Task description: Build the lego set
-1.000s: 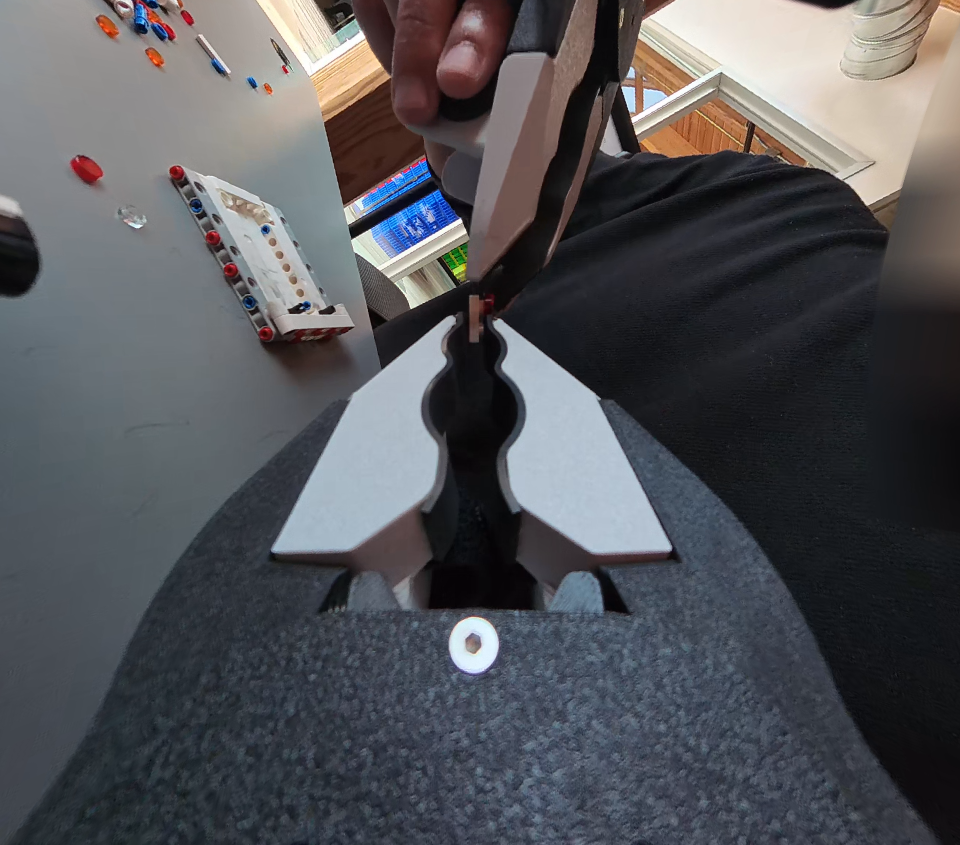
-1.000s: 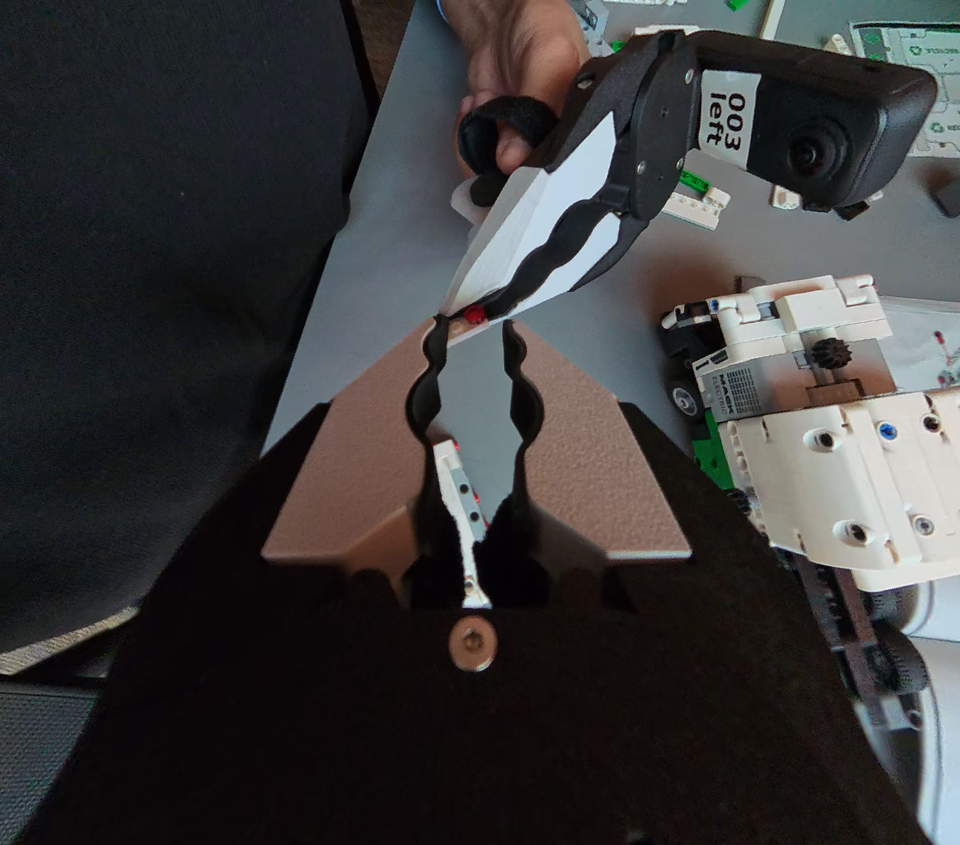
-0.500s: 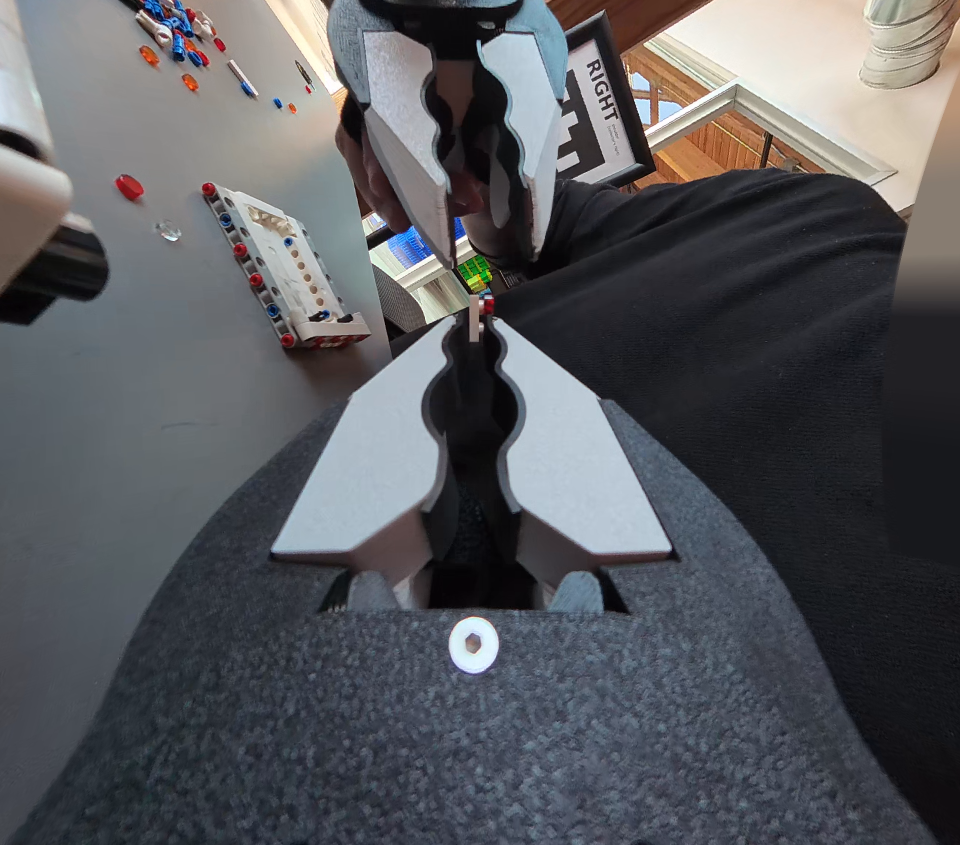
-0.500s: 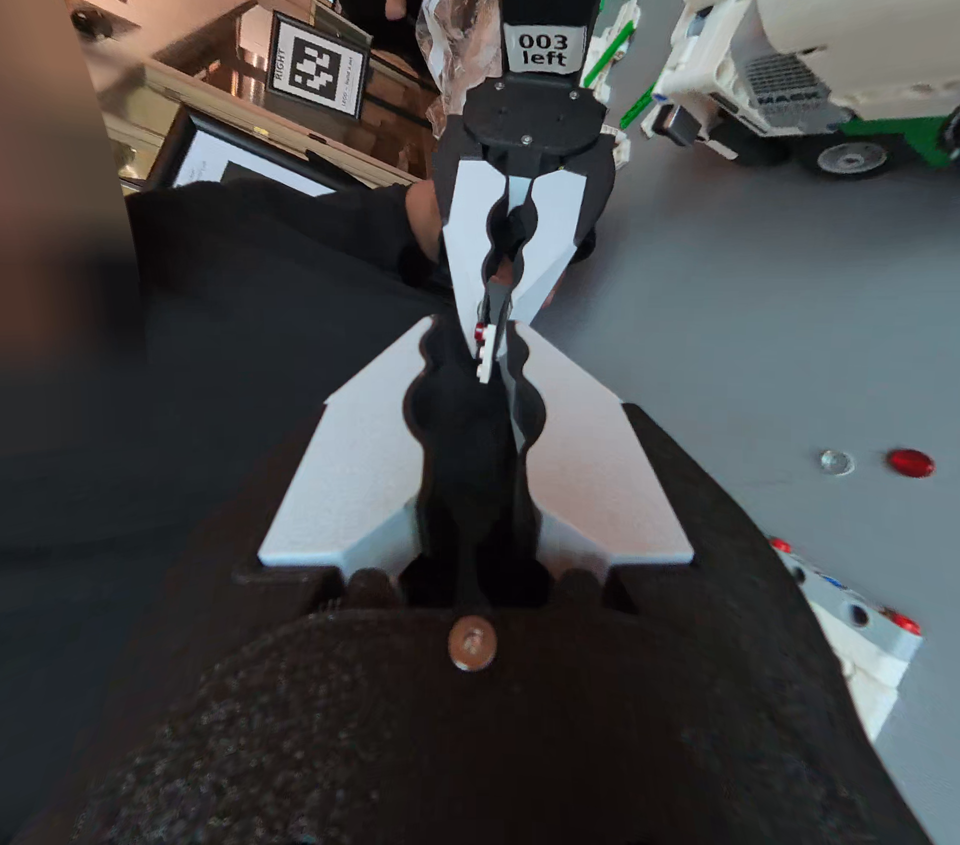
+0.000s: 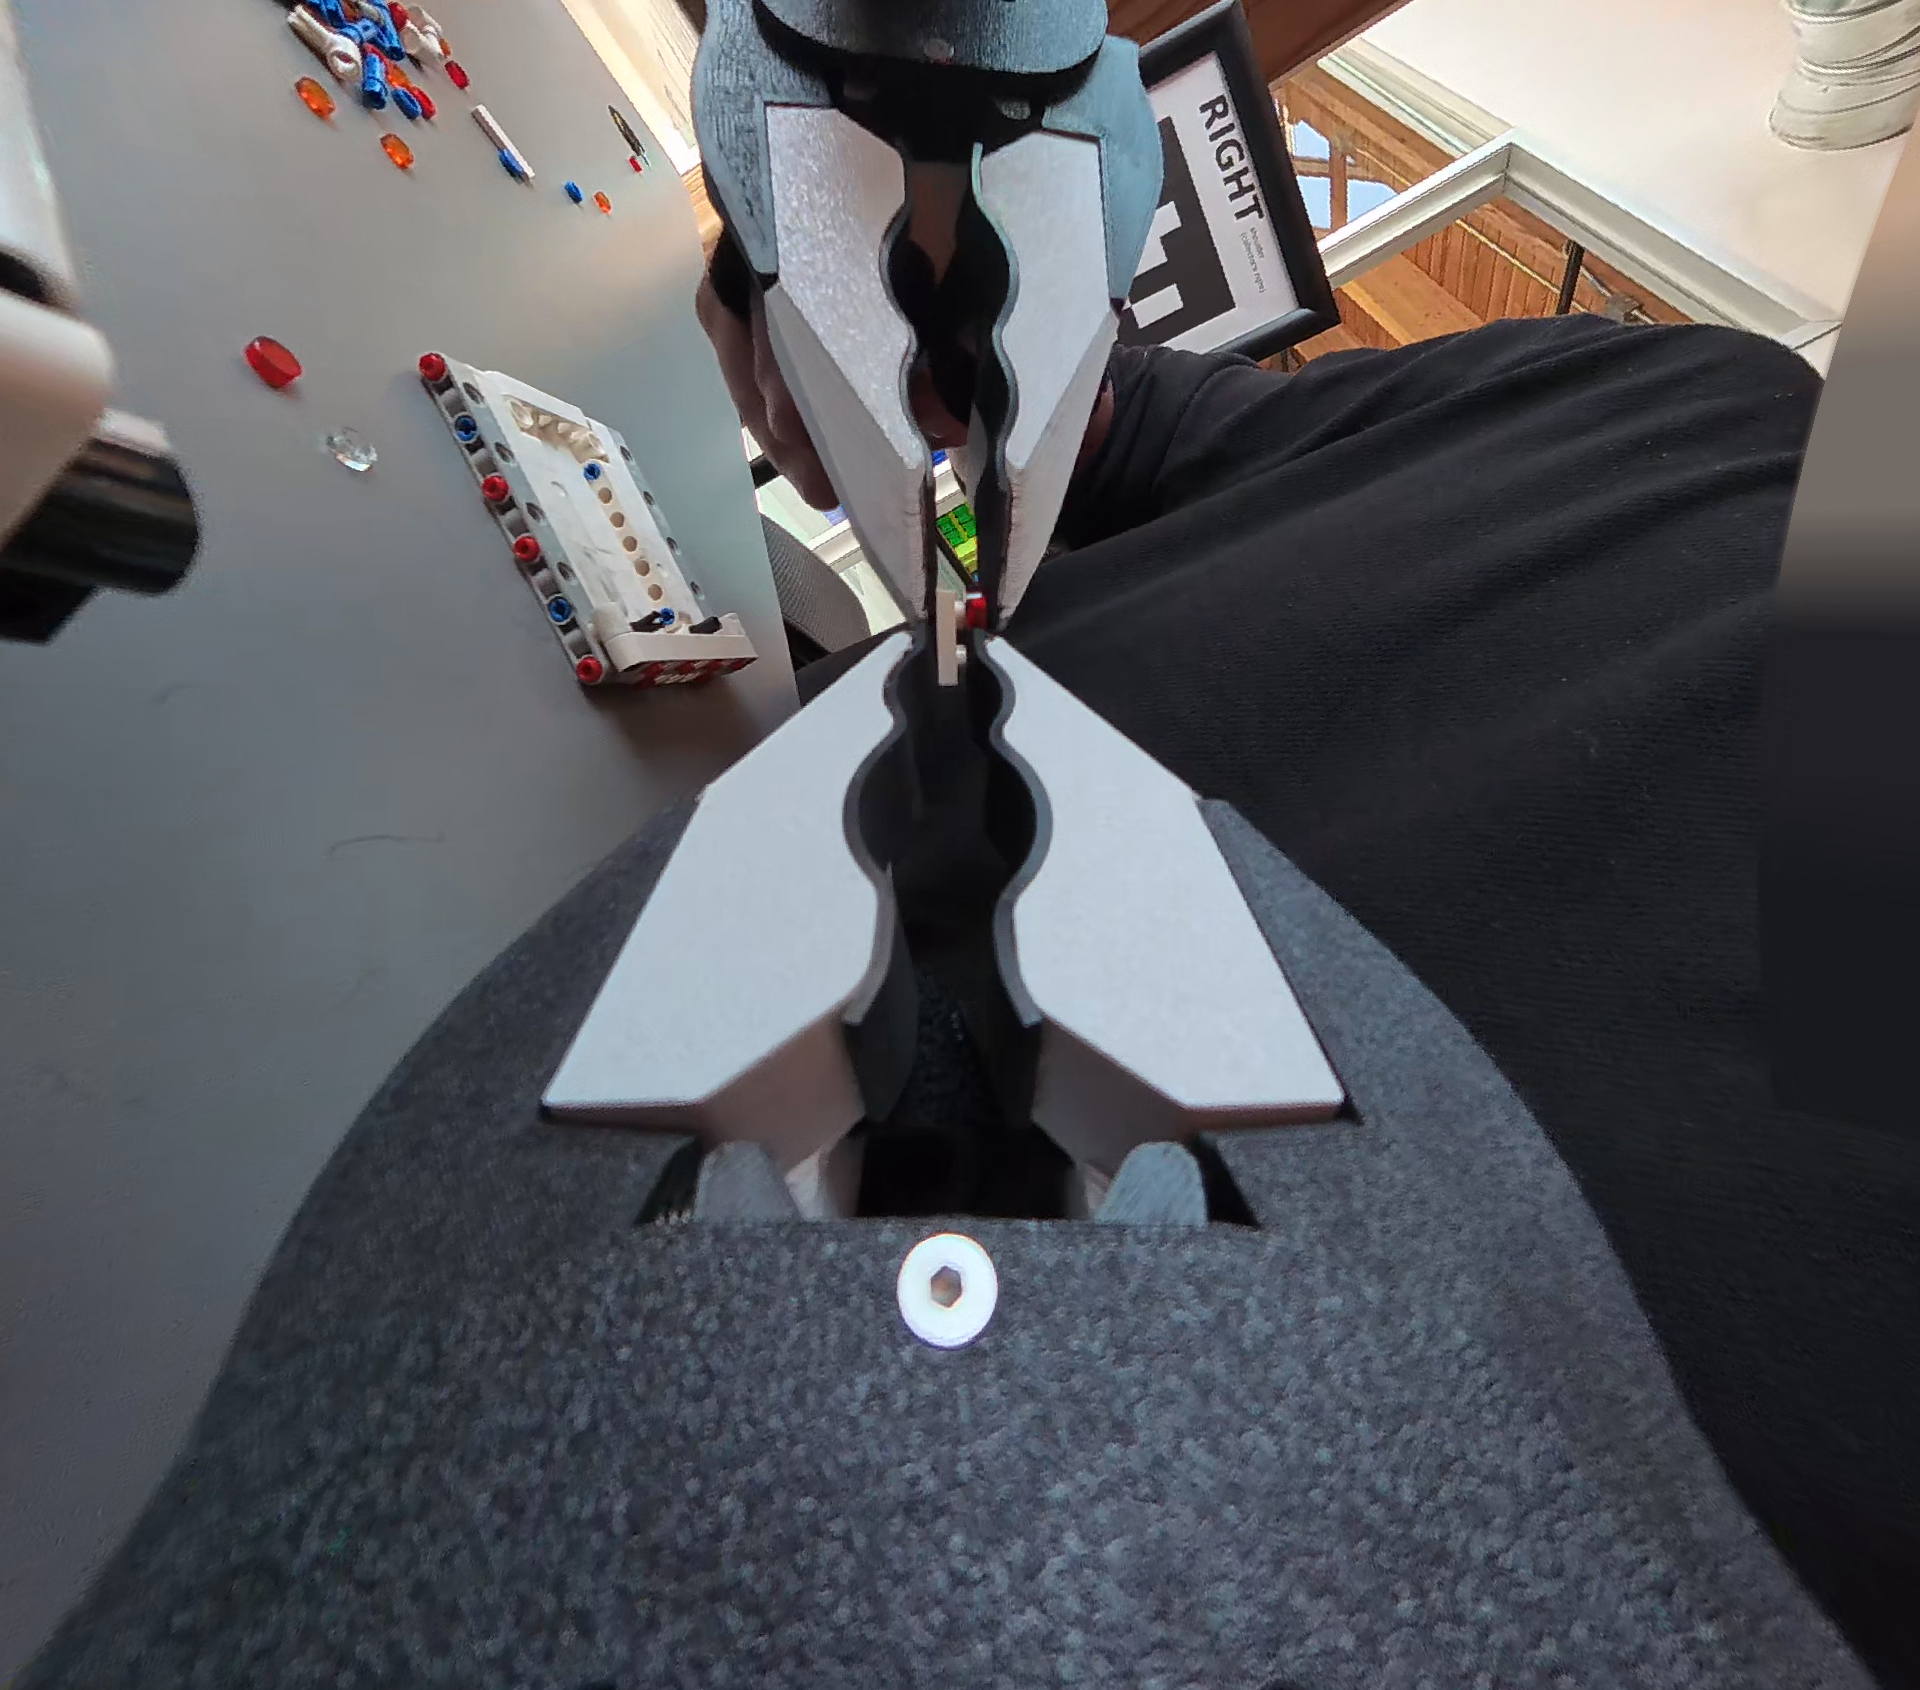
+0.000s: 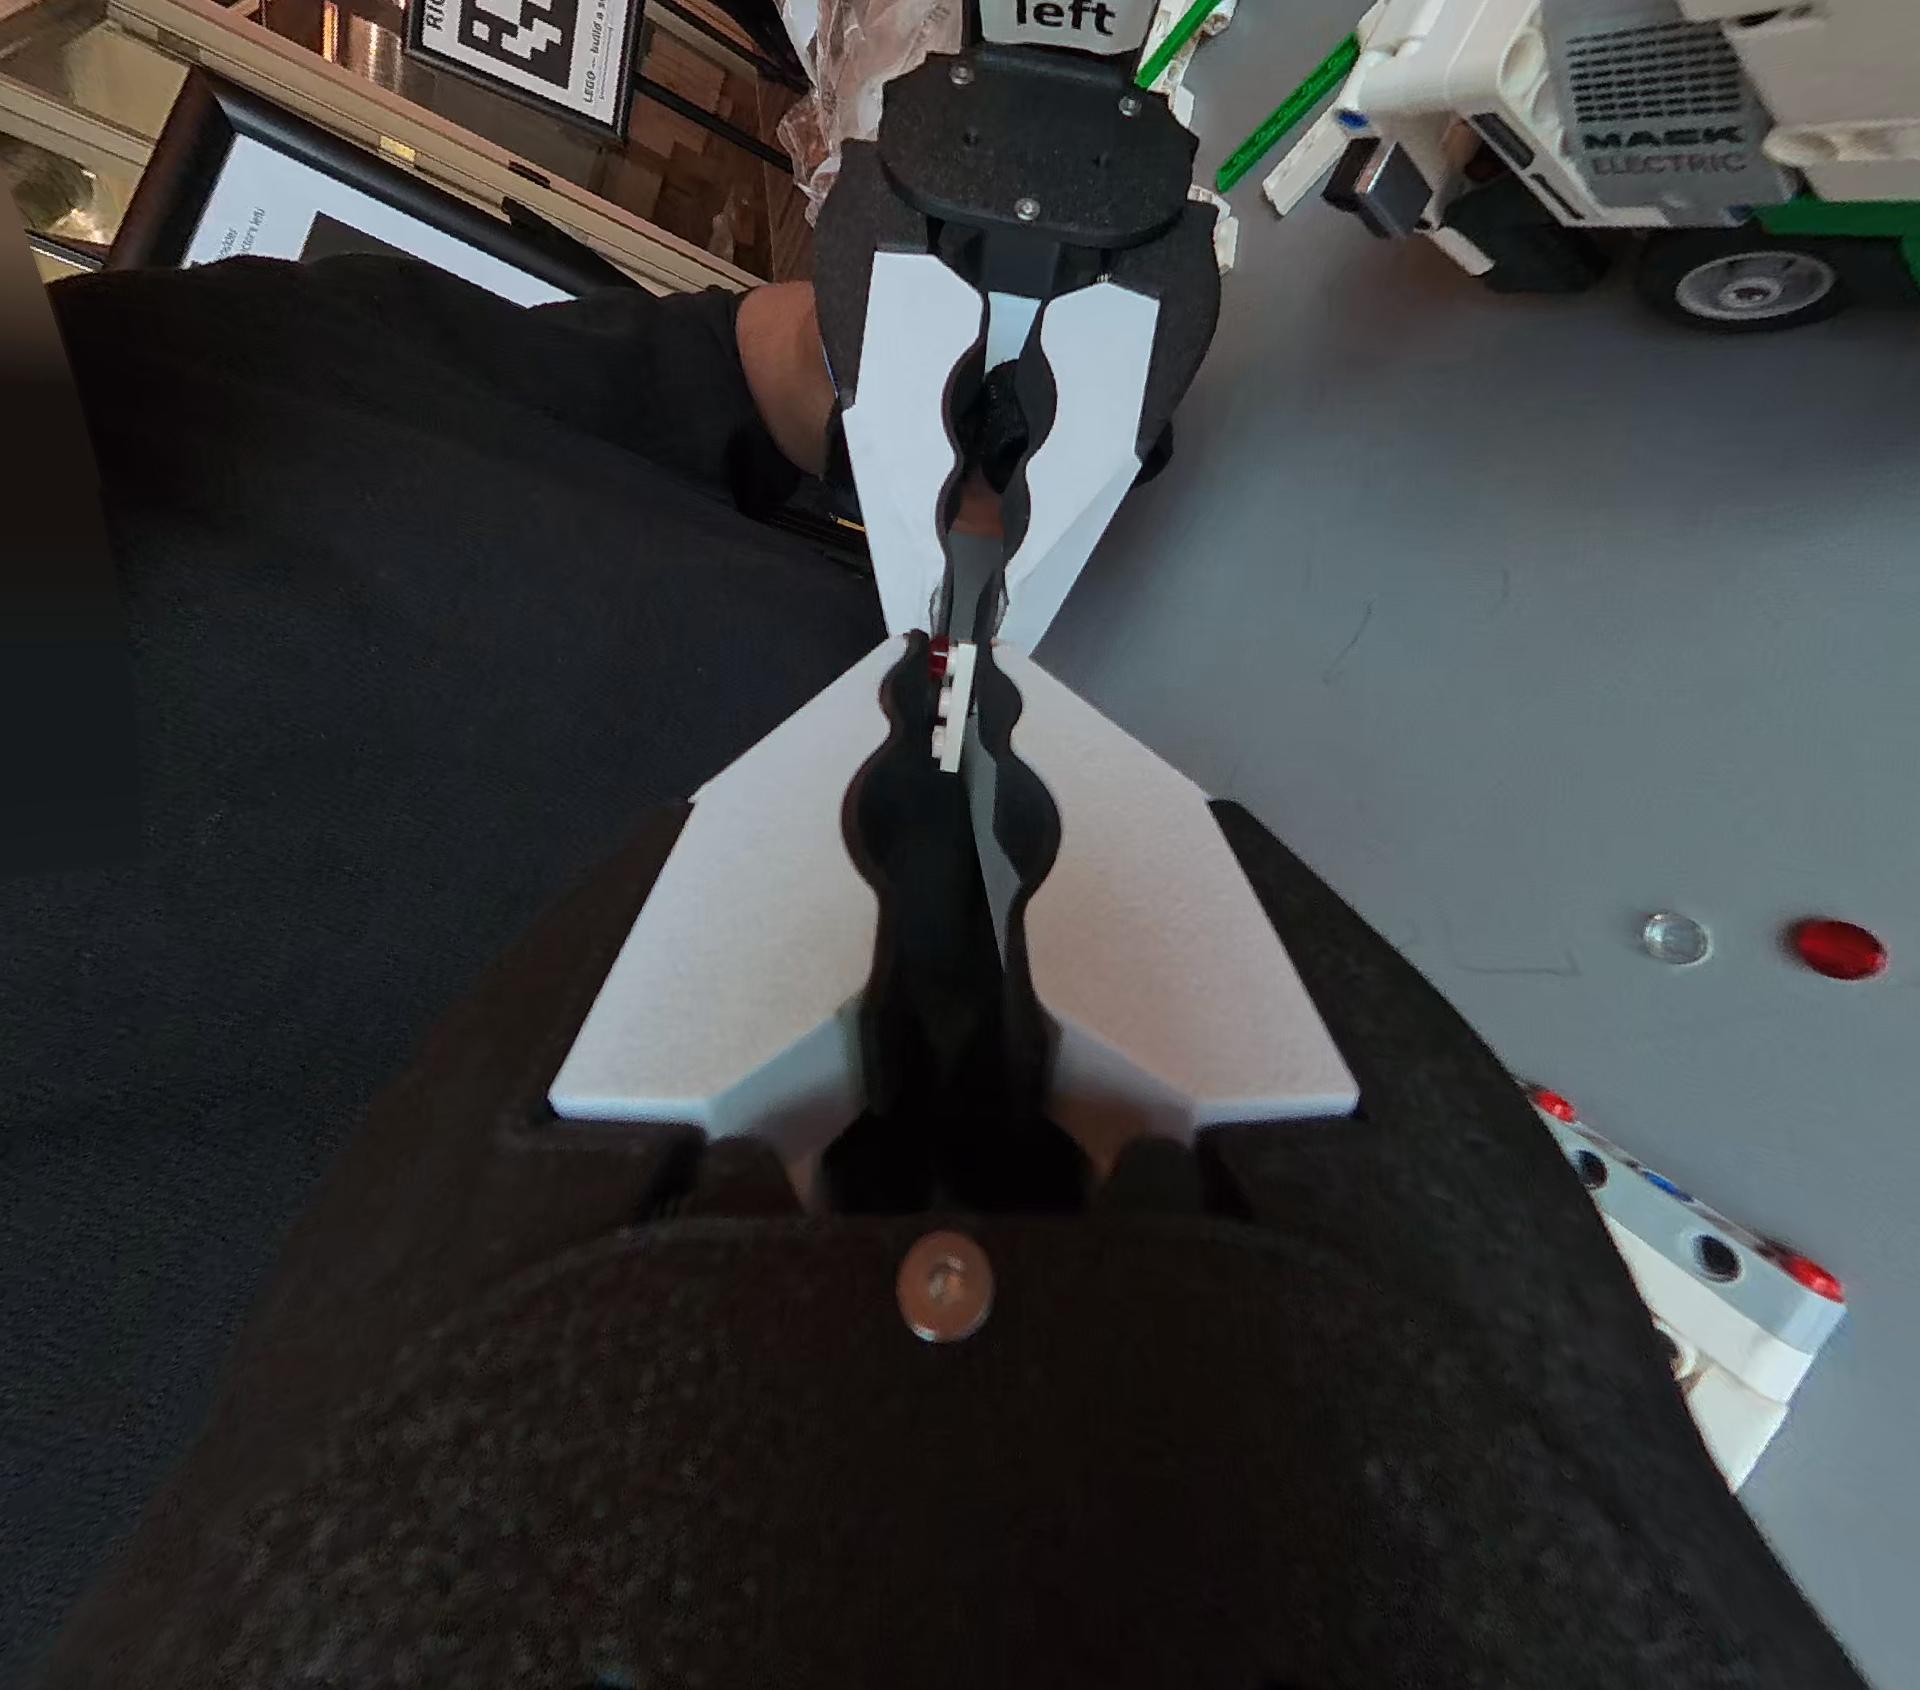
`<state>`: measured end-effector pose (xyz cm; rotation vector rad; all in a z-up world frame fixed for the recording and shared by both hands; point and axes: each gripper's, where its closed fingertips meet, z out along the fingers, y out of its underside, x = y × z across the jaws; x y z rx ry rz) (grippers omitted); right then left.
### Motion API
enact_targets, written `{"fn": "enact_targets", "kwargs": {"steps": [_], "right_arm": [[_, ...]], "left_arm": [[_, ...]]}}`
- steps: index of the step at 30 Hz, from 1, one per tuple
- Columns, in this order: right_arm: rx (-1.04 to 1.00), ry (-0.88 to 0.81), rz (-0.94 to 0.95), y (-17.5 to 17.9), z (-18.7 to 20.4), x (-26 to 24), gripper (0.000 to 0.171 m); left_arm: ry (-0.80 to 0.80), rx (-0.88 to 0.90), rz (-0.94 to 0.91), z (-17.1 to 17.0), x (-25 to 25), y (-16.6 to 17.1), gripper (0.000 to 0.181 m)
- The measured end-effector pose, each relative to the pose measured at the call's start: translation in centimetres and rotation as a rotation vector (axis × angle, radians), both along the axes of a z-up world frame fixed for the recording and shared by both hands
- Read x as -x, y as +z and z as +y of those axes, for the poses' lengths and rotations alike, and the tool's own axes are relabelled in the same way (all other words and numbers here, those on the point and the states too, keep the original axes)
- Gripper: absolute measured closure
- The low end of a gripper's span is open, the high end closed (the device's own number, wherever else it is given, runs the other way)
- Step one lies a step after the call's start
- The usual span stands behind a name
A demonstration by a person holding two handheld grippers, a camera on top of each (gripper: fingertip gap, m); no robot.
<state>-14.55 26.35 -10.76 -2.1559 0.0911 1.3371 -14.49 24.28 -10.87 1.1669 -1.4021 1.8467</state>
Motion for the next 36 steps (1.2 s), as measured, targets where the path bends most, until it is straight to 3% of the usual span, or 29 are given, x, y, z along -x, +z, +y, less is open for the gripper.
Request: {"fn": "enact_targets", "kwargs": {"steps": [10, 14, 18, 21, 36], "right_arm": [[-0.028, -0.029, -0.081, -0.6, 0.0, -0.3, 0.164], [-0.104, 0.006, -0.155, -0.4, -0.4, -0.1, 0.164], [-0.354, 0.053, -0.36, 0.7, -0.4, 0.2, 0.164], [-0.422, 0.074, -0.351, 1.4, -0.7, 0.6, 0.165], [-0.599, 0.132, -0.522, 1.0, -1.2, 0.8, 0.165]], "left_arm": [[0.044, -0.091, -0.04, 0.1, -0.4, -0.6, 0.18], [0.071, -0.215, -0.164, -0.2, -0.2, -0.6, 0.18], [0.138, -0.396, -0.39, -0.2, -0.1, 0.1, 0.179], [0.177, -0.469, -0.509, -0.4, 0.1, 0.6, 0.179], [0.216, -0.645, -0.686, -0.7, 0.2, 0.1, 0.179]]}}
